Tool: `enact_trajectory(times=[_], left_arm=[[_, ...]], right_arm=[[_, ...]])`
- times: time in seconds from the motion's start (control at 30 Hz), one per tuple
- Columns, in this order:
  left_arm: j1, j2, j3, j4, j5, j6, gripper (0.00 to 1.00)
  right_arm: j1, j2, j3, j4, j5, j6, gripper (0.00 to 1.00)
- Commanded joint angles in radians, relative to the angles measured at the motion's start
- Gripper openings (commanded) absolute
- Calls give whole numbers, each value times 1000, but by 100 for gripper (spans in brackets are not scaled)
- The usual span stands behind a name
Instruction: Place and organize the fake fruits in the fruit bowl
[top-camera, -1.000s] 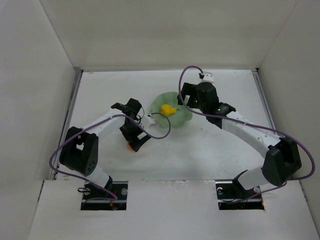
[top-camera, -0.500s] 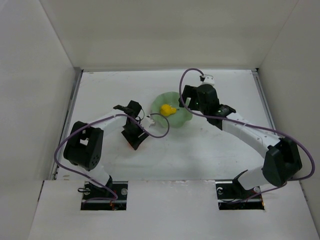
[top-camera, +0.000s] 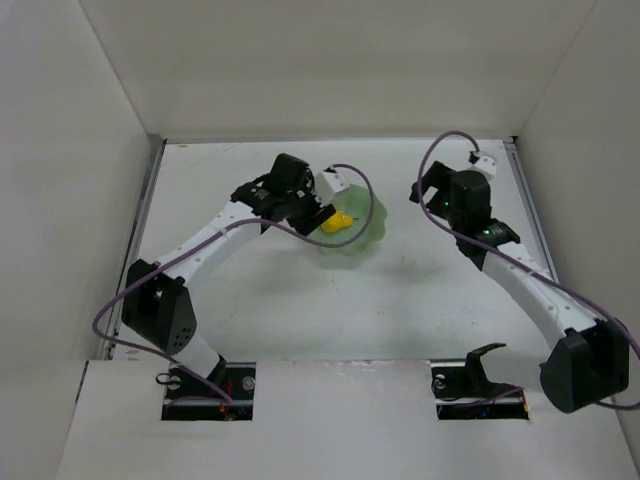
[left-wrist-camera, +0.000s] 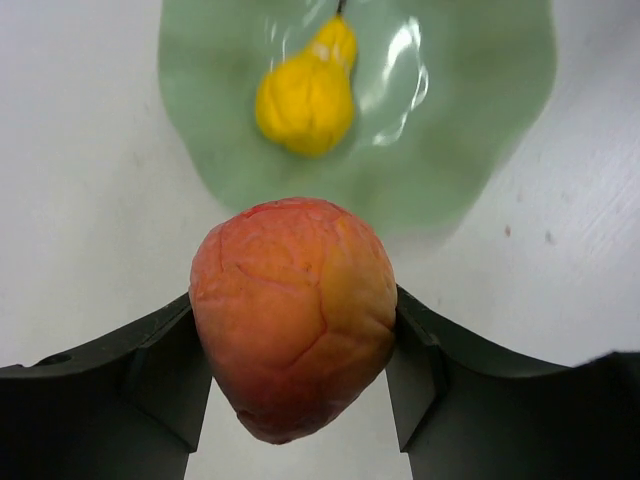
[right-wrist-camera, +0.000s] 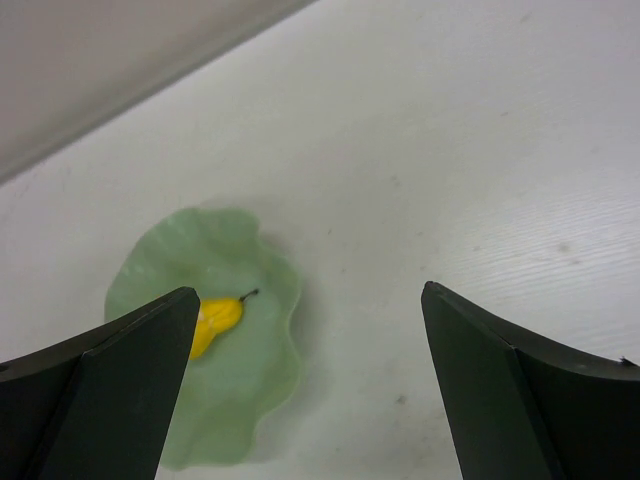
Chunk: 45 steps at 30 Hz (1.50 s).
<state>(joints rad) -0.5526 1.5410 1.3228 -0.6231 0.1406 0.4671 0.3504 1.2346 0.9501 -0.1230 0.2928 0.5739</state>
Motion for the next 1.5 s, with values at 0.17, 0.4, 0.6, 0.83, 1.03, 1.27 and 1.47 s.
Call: enact_trajectory(times=[0.17, 0.4, 0.6, 0.83, 1.03, 1.27, 1.47], left_arm=[[-128, 313, 220, 338, 27, -105, 33], [-135, 421, 348, 347, 33, -146, 87], [-143, 320, 309, 344, 21, -142, 100], [5, 156, 259, 230, -160, -196, 100], [312, 1, 17, 333, -288, -258, 100], [607, -169, -316, 520, -365, -355, 100], [826, -214, -447, 594, -288, -502, 100]], right_arm=[[-173, -222, -68, -6, 34, 24, 100], [-242, -345, -105, -84, 23, -25, 100], [-242, -345, -114, -75, 22, -17, 100], [-238, -297, -99, -43, 3, -28, 100], [-343, -218, -165, 16, -130, -38, 100], [-540, -101, -218, 39, -320, -23, 100], [-566, -95, -321, 154, -258, 20, 100]])
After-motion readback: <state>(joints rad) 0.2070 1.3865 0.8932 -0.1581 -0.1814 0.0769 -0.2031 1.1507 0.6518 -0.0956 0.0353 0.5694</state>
